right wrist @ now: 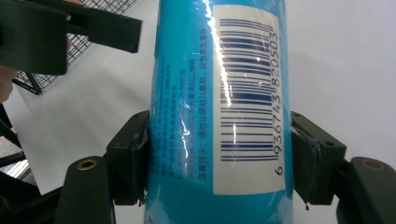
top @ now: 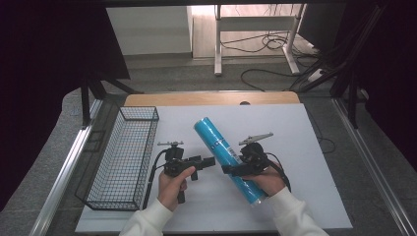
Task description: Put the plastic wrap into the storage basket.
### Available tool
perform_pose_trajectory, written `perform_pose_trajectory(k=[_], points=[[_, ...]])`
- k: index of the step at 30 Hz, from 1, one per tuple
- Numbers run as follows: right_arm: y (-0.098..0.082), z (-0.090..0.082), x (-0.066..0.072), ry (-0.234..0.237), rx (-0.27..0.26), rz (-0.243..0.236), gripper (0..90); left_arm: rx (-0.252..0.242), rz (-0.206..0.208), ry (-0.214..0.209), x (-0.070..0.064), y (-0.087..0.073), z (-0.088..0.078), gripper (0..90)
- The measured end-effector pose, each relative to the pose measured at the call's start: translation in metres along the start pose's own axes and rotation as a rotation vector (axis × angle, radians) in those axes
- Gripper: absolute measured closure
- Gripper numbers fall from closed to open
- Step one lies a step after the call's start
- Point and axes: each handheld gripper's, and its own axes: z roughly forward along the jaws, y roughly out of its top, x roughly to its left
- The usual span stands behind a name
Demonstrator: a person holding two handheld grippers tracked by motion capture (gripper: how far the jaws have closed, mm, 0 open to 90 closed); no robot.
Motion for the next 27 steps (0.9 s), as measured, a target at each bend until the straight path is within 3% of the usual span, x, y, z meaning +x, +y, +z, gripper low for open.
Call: perform_pose_trajectory(k=[5, 12, 13, 16, 21, 24, 27], points=[[0.003, 0.004, 0.008, -0.013, -0.01, -0.015, 32.3, 0.01, -0.031, -0.031, 0.001, 0.006, 0.011, 15.1], [0.007, 0.011, 0.018, -0.02, -0.04, -0.033, 32.3, 0.012, -0.062, -0.027, 0.0, 0.015, 0.022, 13.7], [0.008, 0.013, 0.022, -0.022, -0.045, -0.034, 32.3, 0.016, -0.088, -0.034, 0.002, 0.017, 0.025, 13.7], [0.009, 0.015, 0.029, -0.051, -0.05, -0.058, 32.3, 0.024, -0.106, -0.027, 0.003, 0.018, 0.029, 13.9], [0.01, 0.018, 0.04, -0.089, -0.044, -0.104, 32.3, 0.029, -0.148, -0.021, 0.006, 0.02, 0.029, 21.2], [0.011, 0.02, 0.04, -0.095, -0.035, -0.102, 32.1, 0.036, -0.194, -0.045, 0.011, 0.021, 0.029, 23.6], [0.011, 0.022, 0.04, -0.105, -0.033, -0.103, 32.0, 0.032, -0.198, -0.054, 0.013, 0.023, 0.029, 26.7]])
